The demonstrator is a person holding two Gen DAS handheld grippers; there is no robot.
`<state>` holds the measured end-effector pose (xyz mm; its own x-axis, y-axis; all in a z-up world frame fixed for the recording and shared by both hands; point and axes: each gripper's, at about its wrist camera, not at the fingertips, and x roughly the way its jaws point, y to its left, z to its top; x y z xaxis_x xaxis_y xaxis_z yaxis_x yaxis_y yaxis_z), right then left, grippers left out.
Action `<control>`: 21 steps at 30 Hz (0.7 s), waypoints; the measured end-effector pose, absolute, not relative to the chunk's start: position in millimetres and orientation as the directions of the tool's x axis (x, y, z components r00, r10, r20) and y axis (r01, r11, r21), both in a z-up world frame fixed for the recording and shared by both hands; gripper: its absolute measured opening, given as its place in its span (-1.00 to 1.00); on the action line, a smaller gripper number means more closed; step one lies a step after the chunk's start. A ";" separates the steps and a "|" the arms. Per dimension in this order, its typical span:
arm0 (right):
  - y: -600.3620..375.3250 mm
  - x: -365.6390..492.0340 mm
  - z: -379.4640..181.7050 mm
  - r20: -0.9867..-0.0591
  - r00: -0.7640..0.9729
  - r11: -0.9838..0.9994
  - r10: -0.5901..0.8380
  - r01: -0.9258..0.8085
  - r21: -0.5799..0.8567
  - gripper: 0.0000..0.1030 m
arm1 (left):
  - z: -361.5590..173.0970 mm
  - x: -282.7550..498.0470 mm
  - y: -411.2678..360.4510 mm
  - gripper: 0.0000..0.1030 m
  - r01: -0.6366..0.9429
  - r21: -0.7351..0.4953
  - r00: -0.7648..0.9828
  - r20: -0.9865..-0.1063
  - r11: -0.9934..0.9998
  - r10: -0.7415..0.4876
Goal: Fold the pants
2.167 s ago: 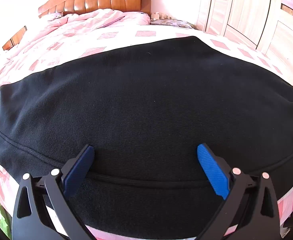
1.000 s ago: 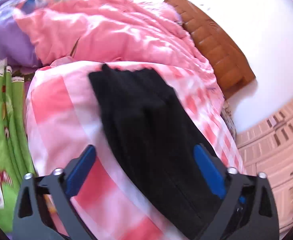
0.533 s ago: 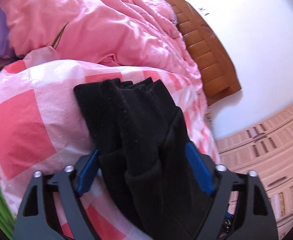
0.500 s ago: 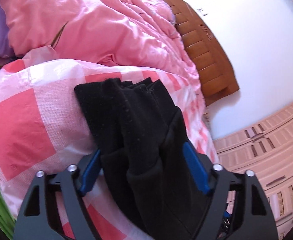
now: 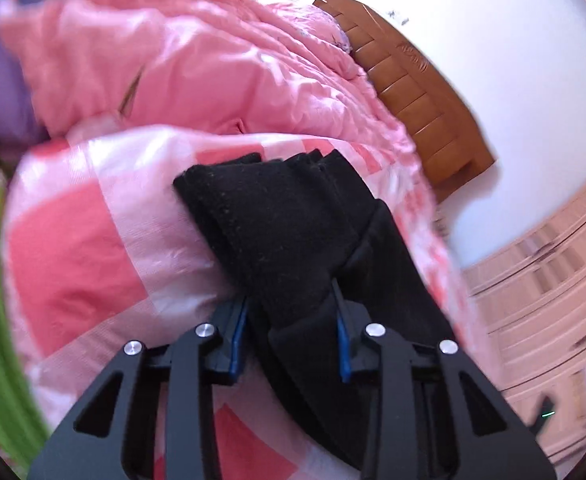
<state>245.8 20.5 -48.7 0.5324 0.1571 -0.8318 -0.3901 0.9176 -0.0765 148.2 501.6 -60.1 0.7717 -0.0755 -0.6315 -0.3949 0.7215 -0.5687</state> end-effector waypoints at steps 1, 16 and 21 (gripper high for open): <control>35.8 235.6 -39.7 -0.823 0.535 0.904 0.191 -0.423 -0.066 0.92 | -49.9 151.3 491.0 -0.35 -0.411 -0.489 0.755 -0.655 0.769 -0.013; 162.9 204.0 -57.2 -0.858 0.401 0.738 0.321 -0.674 -0.039 0.92 | 38.6 151.4 424.2 -0.35 -0.353 -0.249 0.808 -0.568 0.902 0.159; 89.8 206.8 -22.3 -0.737 0.414 0.796 0.534 -0.541 0.273 0.92 | 88.9 135.0 335.6 -0.35 -0.182 -0.073 0.889 -0.438 0.980 0.133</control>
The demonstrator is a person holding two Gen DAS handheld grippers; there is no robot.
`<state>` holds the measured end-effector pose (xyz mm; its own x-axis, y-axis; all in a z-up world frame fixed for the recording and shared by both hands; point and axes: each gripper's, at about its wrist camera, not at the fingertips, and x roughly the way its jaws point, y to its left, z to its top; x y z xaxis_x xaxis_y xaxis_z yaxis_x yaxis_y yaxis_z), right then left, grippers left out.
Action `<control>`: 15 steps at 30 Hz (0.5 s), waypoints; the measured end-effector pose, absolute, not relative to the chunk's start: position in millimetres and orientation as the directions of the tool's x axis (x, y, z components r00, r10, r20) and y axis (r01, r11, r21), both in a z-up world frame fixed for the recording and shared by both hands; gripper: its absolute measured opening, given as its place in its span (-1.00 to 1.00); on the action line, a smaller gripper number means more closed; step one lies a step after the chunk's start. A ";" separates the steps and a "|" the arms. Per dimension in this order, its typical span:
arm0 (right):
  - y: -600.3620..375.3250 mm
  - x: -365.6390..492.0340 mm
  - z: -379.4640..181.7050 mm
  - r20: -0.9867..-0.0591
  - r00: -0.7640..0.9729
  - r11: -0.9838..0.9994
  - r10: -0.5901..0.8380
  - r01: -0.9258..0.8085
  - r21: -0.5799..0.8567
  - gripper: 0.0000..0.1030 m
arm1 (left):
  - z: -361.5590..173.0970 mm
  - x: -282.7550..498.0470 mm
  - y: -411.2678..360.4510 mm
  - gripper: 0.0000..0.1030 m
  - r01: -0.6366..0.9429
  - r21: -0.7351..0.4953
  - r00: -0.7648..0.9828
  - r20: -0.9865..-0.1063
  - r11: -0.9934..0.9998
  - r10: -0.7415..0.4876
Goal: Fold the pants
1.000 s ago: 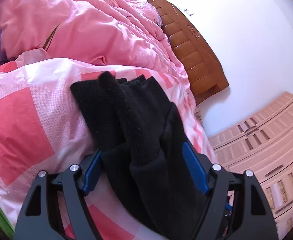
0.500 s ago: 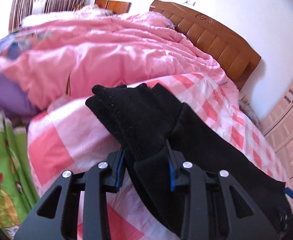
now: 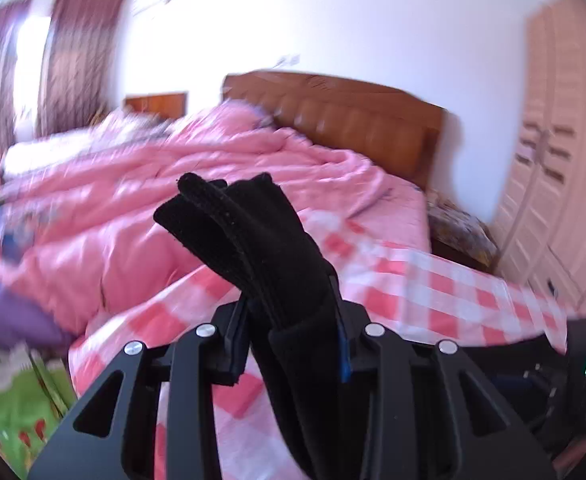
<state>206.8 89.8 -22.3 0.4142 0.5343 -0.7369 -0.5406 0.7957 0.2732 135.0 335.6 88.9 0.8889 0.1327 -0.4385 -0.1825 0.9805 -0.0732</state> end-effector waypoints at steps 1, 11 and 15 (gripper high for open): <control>63.1 208.4 -16.0 -0.705 0.448 0.815 0.549 -0.474 0.334 0.92 | 94.2 133.5 314.8 -0.35 -0.156 -0.020 0.896 -0.423 0.988 0.133; -105.5 189.7 15.8 -0.571 0.641 0.827 0.512 -0.188 0.530 0.92 | -25.3 97.4 50.2 -0.18 0.254 0.742 0.920 -0.383 0.620 0.082; -119.4 184.8 7.7 -0.599 0.621 0.838 0.505 -0.187 0.512 0.92 | -63.1 80.3 25.8 -0.11 0.307 0.820 0.917 -0.390 0.484 0.080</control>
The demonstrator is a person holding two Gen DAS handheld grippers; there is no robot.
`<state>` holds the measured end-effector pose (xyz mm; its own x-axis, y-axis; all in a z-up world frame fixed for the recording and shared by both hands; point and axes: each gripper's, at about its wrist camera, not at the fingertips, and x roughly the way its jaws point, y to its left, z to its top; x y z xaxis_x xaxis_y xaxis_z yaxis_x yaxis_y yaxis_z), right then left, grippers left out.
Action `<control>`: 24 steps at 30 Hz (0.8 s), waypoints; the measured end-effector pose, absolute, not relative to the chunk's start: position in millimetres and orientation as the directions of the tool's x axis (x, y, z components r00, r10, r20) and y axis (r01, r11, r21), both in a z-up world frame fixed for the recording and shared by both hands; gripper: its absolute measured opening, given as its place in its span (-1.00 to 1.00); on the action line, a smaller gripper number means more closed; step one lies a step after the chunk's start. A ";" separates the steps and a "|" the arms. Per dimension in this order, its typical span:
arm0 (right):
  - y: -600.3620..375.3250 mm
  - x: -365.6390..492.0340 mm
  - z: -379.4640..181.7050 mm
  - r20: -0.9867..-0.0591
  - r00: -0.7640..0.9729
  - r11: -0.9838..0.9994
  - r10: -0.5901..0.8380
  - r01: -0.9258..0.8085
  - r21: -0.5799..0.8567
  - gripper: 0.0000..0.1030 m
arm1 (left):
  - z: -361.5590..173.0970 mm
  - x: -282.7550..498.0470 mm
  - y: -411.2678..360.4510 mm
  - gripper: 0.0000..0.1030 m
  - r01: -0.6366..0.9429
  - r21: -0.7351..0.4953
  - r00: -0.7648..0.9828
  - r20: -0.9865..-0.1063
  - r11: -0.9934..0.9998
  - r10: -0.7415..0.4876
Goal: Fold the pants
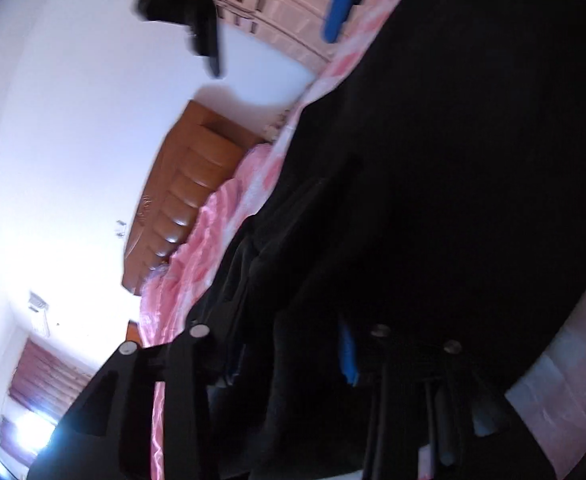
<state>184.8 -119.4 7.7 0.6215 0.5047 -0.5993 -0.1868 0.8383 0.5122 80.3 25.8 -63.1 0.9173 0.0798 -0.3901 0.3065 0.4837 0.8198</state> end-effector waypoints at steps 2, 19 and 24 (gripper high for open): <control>-122.6 182.9 1.2 -0.608 0.599 0.830 0.522 -0.191 0.525 0.92 | -35.4 70.1 39.5 0.45 0.365 0.753 0.902 -0.432 0.548 -0.006; -42.5 128.7 -36.1 -0.470 0.225 0.521 0.854 -0.402 0.753 0.37 | -17.5 94.4 143.0 0.44 0.268 0.543 0.823 -0.558 0.796 0.103; -39.3 152.9 -60.1 -0.470 0.236 0.524 0.850 -0.290 0.801 0.19 | -30.9 96.5 143.5 0.44 0.276 0.573 0.826 -0.551 0.772 0.114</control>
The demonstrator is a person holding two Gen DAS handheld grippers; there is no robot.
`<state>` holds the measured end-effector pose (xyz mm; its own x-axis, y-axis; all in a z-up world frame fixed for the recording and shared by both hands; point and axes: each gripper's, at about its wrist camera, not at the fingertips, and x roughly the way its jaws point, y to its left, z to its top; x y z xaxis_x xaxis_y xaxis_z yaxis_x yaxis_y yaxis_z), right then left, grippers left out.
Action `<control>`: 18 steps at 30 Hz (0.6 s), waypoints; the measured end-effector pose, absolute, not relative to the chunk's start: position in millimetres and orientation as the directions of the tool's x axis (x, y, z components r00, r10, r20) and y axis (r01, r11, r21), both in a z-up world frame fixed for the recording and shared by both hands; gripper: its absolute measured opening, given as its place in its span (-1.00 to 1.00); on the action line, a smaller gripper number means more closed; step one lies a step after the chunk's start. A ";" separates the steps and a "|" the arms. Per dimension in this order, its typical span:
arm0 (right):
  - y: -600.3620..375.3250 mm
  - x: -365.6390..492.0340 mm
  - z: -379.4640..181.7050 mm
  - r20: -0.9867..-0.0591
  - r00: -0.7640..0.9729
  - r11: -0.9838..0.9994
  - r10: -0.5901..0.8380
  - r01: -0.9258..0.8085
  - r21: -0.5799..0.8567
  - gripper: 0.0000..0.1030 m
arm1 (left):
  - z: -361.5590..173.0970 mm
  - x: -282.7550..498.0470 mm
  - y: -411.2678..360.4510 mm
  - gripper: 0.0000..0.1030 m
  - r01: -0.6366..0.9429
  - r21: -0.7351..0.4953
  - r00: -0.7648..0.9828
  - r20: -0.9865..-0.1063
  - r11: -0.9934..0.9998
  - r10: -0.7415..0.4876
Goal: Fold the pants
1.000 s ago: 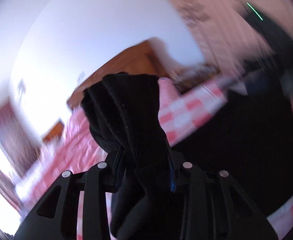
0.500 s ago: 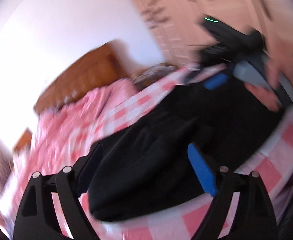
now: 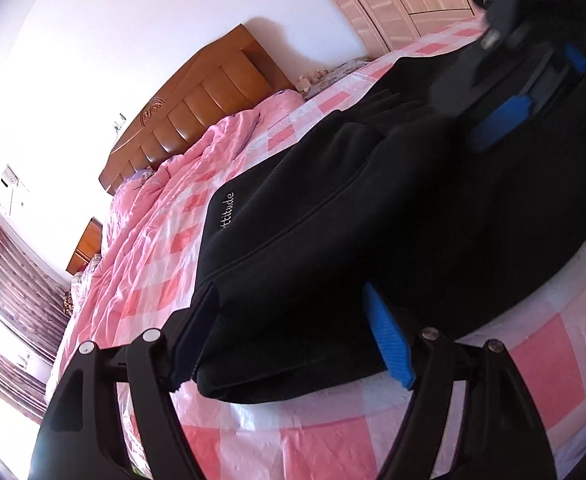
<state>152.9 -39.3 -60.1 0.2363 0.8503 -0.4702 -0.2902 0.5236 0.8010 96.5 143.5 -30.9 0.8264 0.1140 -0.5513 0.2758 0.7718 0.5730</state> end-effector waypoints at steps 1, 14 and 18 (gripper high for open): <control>-40.8 155.8 -60.3 -0.454 0.251 0.513 0.855 -0.275 0.813 0.19 | -30.3 98.3 145.7 0.43 0.270 0.578 0.828 -0.547 0.771 0.120; -30.6 150.0 6.0 -0.407 0.464 0.596 0.787 -0.402 0.695 -0.75 | -16.0 96.7 172.2 0.43 0.210 0.476 0.830 -0.549 0.854 0.102; -26.9 155.5 32.1 -0.369 0.467 0.574 0.803 -0.442 0.690 -0.76 | -14.7 106.2 184.3 0.37 0.198 0.414 0.817 -0.571 0.888 0.084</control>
